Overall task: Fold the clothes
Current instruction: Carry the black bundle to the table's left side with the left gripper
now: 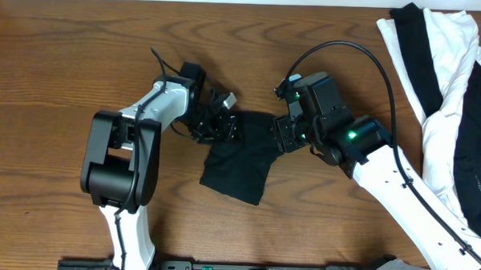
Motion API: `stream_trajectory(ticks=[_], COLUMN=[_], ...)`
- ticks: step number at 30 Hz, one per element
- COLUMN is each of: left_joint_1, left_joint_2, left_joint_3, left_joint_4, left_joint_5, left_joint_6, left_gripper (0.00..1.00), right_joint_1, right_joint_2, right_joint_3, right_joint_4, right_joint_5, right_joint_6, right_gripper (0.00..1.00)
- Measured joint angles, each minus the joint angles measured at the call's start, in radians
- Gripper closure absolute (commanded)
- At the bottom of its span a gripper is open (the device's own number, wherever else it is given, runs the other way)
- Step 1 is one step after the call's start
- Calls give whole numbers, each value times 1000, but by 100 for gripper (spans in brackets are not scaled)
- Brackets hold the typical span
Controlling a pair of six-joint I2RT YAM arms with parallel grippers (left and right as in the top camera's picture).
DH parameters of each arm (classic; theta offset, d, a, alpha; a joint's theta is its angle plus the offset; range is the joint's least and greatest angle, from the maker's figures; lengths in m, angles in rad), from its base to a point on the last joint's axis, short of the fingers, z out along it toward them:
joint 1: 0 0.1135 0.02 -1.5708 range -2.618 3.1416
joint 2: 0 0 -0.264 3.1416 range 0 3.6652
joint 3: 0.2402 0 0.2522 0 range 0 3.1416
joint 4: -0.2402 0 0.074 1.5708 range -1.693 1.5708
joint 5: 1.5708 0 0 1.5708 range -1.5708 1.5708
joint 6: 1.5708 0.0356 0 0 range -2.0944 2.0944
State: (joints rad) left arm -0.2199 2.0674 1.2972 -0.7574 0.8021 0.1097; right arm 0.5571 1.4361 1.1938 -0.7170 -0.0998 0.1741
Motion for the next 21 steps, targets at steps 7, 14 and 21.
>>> stream_trajectory(ticks=[7, 14, 21], left_joint_1=[7, 107, 376], left_joint_2=[1, -27, -109], left_joint_3=[0, 25, 95], left_joint_4=[3, -5, 140], left_joint_5=[25, -86, -291], left_joint_6=[26, -21, -182], left_gripper=[94, 94, 94], right_joint_1=[0, 0, 0], right_joint_2=[0, 0, 0], right_joint_3=[0, 0, 0], right_joint_4=[-39, -92, -106], right_joint_5=[5, 52, 74], right_joint_6=[0, 0, -1], right_gripper=[44, 43, 44])
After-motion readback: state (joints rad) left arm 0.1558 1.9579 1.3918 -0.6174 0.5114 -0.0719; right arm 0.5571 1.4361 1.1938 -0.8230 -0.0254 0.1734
